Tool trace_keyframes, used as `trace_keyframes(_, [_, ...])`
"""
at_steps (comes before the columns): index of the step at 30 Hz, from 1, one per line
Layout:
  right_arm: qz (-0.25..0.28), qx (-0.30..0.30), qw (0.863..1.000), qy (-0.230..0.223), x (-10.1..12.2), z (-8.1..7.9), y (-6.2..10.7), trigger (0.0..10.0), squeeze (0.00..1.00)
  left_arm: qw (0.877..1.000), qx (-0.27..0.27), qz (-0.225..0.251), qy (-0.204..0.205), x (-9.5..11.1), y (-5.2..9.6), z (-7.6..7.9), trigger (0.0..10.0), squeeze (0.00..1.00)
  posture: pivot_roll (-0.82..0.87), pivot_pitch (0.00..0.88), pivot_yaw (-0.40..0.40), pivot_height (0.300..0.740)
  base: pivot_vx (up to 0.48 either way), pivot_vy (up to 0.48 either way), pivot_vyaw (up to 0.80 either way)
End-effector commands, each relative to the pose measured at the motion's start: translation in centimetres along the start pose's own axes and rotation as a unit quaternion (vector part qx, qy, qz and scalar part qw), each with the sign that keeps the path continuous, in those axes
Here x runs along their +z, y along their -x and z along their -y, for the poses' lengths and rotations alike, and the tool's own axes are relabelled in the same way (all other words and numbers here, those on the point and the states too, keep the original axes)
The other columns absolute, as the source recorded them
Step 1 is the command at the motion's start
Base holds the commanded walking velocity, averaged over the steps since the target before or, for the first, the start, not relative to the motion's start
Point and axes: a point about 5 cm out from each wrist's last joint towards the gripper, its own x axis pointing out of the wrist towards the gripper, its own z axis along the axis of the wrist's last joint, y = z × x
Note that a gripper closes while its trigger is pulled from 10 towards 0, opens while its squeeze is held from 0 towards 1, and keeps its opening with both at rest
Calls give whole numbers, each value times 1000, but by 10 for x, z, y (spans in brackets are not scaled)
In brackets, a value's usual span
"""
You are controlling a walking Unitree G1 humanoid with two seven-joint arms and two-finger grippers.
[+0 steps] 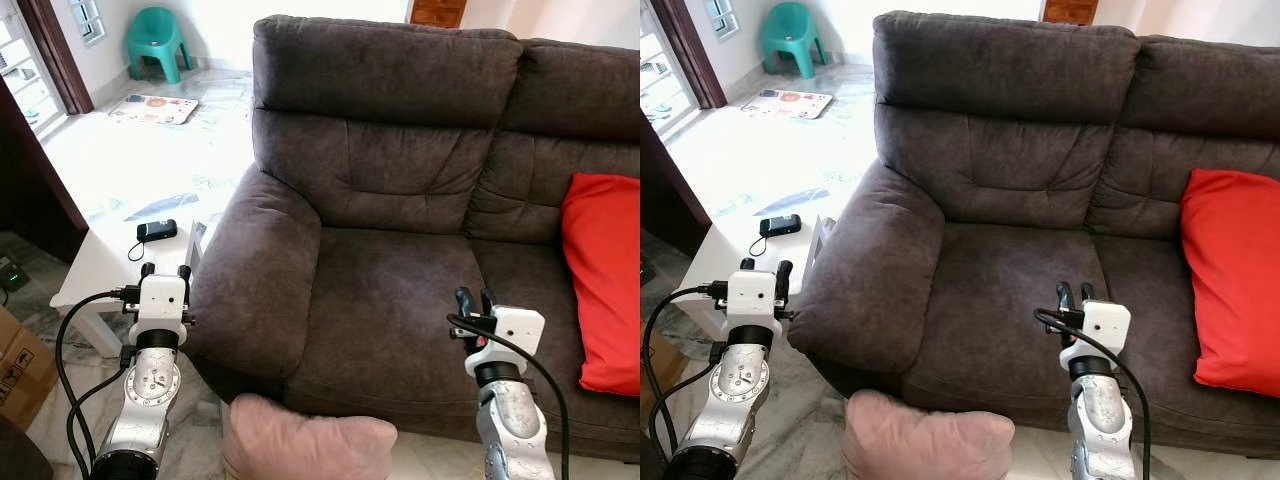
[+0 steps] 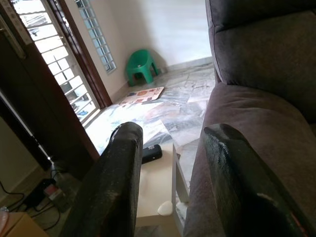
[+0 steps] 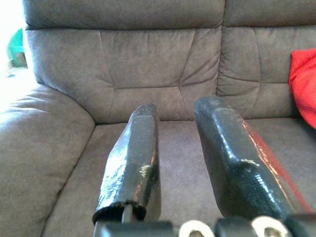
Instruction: Move the pillow to the sofa from floor
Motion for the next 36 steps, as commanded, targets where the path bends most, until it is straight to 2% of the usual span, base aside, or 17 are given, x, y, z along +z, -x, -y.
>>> trace_keyframes(1, [-7,6,1000,-6,-1,-3,-3,10000,0,1000,2,-9,7,-1,-3,-1,10000,0,19,0,-44,740,0,0,0])
trace_keyframes(5, [-8,7,1000,-7,-1,-4,-4,10000,0,1000,5,-9,6,0,-5,-2,10000,0,21,0,-46,732,0,0,0])
trace_keyframes(19, [-11,23,1000,2,-2,-6,-8,10000,0,1000,7,-11,9,-1,-4,1,10000,0,29,0,-62,639,0,0,0])
trace_keyframes(36, [-10,34,999,7,-1,-8,-9,10000,0,1000,10,-14,8,-2,-5,0,10000,0,31,0,-67,639,0,0,0])
